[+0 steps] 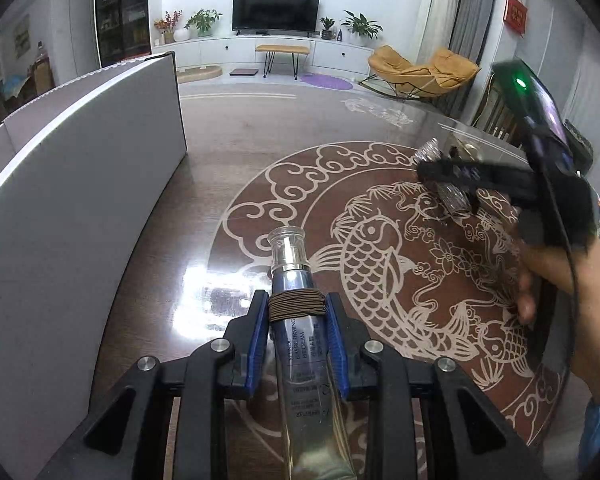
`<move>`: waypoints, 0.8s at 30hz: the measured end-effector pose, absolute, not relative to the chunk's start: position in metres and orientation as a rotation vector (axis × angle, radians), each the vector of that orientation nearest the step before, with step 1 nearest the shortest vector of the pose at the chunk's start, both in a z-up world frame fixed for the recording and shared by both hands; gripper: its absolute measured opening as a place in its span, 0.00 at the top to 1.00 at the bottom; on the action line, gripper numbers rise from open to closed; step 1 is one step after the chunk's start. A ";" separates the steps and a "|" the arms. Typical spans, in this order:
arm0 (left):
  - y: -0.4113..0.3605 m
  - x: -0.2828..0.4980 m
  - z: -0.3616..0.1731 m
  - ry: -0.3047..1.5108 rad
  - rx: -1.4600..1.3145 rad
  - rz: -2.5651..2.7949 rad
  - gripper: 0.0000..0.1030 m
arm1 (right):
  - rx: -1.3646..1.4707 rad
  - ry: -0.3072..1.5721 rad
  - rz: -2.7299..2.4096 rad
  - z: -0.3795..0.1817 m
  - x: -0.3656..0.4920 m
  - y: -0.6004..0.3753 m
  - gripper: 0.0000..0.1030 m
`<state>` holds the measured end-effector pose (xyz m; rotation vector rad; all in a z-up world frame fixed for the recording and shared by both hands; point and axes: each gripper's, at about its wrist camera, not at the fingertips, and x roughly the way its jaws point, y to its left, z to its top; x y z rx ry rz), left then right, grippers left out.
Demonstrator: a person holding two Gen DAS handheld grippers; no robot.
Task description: Organize objects
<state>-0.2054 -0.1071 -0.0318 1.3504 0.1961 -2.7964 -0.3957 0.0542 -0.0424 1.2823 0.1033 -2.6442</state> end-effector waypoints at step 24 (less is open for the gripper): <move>-0.073 -0.155 -0.034 0.149 1.381 -2.791 0.14 | 1.360 0.058 -2.670 -0.049 -0.191 0.078 0.00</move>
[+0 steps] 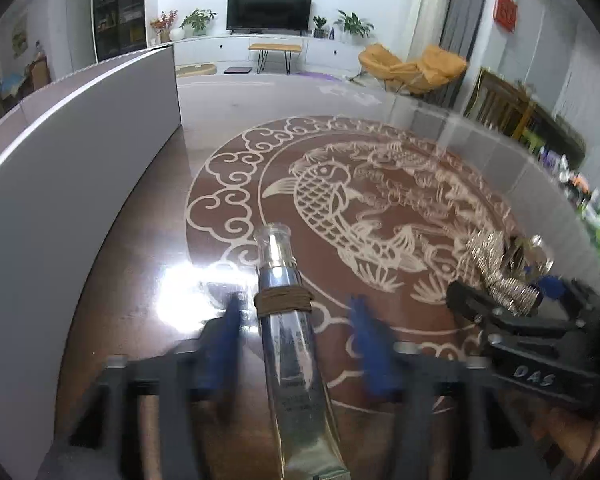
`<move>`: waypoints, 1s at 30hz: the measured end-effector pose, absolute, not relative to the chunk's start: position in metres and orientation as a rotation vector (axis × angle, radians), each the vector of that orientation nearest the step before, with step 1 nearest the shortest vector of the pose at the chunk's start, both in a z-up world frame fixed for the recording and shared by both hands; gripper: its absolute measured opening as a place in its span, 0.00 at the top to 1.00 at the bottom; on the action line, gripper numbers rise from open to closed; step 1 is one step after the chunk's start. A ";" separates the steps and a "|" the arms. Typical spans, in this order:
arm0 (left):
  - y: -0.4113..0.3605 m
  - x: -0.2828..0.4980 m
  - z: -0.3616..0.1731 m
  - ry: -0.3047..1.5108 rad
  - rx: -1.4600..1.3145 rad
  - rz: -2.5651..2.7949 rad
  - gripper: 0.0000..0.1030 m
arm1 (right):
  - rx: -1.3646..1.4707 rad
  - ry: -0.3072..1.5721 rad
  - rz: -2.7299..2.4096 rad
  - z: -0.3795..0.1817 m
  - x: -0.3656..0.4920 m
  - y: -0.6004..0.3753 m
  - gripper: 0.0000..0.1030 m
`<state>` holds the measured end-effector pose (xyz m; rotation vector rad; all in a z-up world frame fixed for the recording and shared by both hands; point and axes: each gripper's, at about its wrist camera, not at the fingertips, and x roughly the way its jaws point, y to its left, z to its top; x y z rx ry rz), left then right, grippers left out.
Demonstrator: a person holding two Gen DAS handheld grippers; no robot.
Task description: Organize objects
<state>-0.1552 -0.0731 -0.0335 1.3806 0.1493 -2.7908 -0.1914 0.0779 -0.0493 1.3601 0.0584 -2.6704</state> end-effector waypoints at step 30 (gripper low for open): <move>-0.076 -0.163 -0.044 0.097 1.438 -2.673 0.00 | 1.391 0.096 -2.697 -0.050 -0.204 0.077 0.00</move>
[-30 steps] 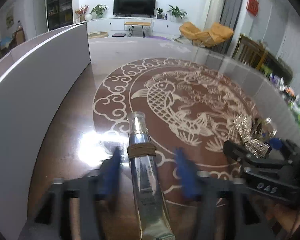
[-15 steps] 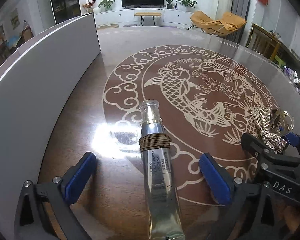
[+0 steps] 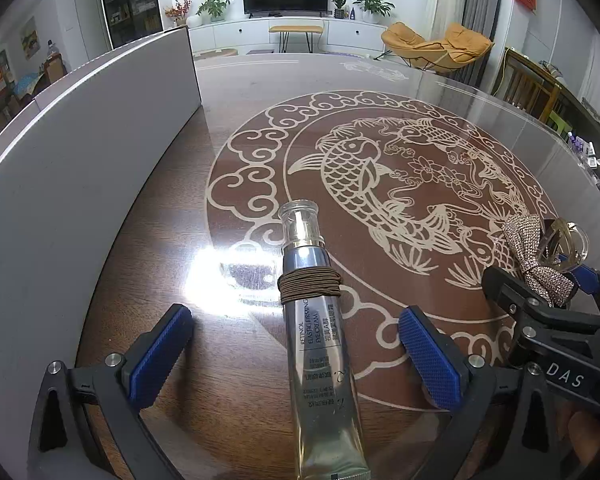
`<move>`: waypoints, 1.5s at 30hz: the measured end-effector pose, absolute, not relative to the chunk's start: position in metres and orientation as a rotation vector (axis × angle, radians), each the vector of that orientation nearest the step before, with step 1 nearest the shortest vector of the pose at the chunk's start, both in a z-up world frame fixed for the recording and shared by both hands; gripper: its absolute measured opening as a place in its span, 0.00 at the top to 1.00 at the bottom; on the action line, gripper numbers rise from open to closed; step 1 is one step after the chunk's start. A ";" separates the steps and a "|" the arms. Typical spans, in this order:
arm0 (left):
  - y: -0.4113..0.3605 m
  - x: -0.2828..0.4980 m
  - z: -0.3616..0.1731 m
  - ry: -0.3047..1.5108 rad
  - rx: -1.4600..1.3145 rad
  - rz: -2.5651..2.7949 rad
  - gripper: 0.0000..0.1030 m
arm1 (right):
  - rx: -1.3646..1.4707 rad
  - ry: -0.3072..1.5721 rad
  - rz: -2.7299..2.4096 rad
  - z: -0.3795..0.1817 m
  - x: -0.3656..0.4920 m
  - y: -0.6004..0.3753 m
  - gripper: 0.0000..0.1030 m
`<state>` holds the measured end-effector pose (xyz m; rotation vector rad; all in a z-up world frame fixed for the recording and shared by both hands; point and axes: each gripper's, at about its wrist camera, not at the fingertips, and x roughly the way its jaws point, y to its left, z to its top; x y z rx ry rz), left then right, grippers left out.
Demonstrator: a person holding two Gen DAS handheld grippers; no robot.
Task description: Organize objects
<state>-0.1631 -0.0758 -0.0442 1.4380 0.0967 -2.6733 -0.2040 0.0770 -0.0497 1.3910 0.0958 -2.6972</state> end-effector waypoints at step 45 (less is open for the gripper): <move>-0.080 -0.152 -0.042 -0.007 1.644 -2.687 0.00 | 1.429 -0.220 -2.452 -0.039 -0.202 0.143 0.00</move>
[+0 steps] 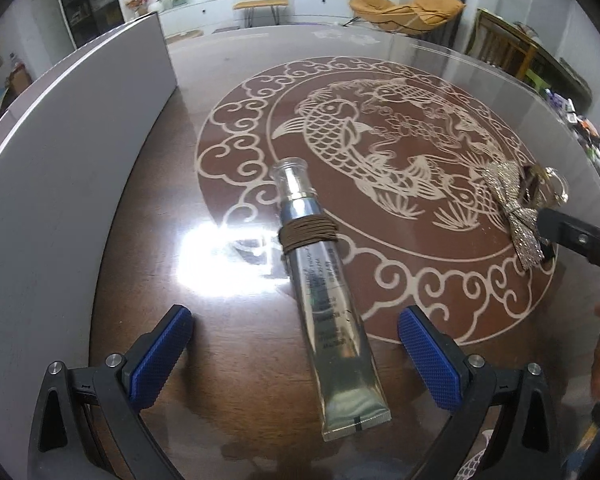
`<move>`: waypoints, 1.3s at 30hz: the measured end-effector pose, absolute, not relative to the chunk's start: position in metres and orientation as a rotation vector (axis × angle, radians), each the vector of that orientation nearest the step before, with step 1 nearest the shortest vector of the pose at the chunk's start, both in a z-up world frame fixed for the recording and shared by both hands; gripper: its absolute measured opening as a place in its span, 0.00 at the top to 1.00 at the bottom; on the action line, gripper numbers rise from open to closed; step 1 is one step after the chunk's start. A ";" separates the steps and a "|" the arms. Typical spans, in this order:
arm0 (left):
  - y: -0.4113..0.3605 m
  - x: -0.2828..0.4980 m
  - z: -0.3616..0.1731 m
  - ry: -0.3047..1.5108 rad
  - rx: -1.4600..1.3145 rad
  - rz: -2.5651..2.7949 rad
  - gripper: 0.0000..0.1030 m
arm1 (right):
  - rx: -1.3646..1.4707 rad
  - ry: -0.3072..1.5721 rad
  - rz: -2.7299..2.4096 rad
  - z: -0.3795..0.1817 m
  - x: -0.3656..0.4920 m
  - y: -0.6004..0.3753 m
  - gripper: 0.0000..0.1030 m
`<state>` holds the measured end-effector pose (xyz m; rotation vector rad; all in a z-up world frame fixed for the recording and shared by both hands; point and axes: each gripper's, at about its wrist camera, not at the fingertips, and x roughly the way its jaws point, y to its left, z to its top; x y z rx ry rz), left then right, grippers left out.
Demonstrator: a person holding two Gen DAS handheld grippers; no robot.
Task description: Organize objects
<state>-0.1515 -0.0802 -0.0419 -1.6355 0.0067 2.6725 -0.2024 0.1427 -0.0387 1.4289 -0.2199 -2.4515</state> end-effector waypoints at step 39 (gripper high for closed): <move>-0.296 0.029 0.167 -0.361 -0.975 3.106 0.76 | 0.958 -0.019 -2.070 0.156 -0.124 -0.145 0.46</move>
